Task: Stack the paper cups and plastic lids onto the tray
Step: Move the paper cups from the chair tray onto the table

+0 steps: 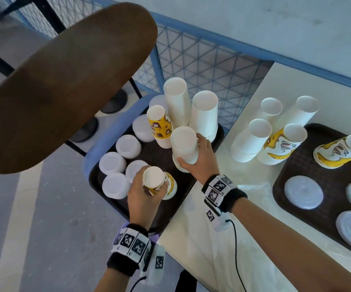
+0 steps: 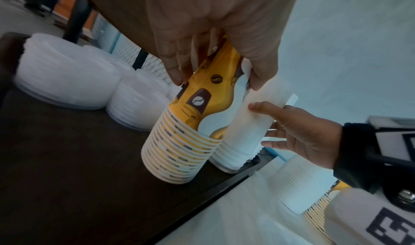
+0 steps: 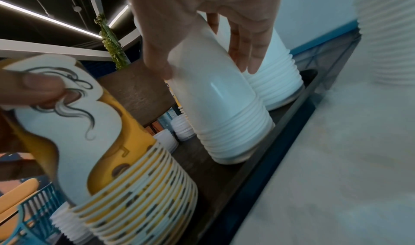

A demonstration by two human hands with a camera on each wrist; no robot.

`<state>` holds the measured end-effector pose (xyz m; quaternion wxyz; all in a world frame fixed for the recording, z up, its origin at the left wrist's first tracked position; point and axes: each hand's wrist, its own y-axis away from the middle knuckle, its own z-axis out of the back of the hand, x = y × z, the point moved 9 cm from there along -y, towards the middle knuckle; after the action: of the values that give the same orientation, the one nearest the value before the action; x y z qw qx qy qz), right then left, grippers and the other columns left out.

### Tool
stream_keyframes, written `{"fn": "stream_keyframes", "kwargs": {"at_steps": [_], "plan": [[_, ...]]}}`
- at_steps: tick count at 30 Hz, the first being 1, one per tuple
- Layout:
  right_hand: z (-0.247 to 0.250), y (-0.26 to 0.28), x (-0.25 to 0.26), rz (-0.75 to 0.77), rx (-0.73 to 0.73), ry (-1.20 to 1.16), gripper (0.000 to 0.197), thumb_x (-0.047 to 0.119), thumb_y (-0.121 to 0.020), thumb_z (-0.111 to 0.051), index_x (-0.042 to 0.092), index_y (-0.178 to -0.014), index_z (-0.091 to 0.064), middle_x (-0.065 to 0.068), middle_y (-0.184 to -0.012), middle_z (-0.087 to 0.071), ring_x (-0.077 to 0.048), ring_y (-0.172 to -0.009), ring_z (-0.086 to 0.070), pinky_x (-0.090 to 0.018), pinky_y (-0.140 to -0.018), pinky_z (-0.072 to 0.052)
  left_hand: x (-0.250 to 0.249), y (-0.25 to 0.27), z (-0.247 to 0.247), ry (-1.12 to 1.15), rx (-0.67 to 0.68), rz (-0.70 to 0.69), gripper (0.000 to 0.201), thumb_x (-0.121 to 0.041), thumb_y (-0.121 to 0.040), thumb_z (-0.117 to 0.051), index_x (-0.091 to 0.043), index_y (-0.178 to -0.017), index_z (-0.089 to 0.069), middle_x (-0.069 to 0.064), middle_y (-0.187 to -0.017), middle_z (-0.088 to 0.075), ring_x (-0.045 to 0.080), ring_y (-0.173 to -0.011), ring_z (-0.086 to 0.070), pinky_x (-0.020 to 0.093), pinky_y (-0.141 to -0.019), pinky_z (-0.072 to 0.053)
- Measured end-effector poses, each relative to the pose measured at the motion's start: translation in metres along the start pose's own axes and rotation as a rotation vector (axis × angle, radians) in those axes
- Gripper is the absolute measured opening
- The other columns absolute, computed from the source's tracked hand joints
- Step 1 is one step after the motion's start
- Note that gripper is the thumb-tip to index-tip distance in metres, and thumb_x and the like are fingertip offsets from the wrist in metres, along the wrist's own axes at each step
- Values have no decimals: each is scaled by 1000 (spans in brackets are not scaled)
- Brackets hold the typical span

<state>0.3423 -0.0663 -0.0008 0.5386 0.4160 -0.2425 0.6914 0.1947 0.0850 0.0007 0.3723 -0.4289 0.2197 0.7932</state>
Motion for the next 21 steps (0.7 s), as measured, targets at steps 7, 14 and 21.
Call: {"fn": "stream_keyframes", "kwargs": {"at_steps": [7, 14, 21], "plan": [[-18, -2, -25, -173, 21, -74, 100, 29, -58, -85, 17, -138, -26, -11, -134, -39, -28, -123, -43, -41, -98, -42, 37, 11, -23, 220, 37, 202, 84, -51, -48, -73, -22, -123, -45, -4, -117, -58, 14, -109, -57, 30, -91, -50], [-31, -5, -46, -274, 63, -137, 95, 25, -57, -86, 17, -135, -32, -7, -133, -50, -28, -123, -48, -43, -102, -42, 64, 9, -45, 217, 68, 329, 85, -51, -41, -77, -26, -117, -49, -11, -109, -59, 11, -105, -57, 26, -93, -43], [-34, -5, -41, -266, 77, -106, 91, 26, -60, -85, 16, -133, -33, -7, -128, -54, -28, -119, -51, -40, -98, -44, 70, 4, -45, 151, 71, 367, 78, -22, -62, -85, -14, -129, -47, -5, -111, -58, 12, -103, -55, 22, -90, -39]]}}
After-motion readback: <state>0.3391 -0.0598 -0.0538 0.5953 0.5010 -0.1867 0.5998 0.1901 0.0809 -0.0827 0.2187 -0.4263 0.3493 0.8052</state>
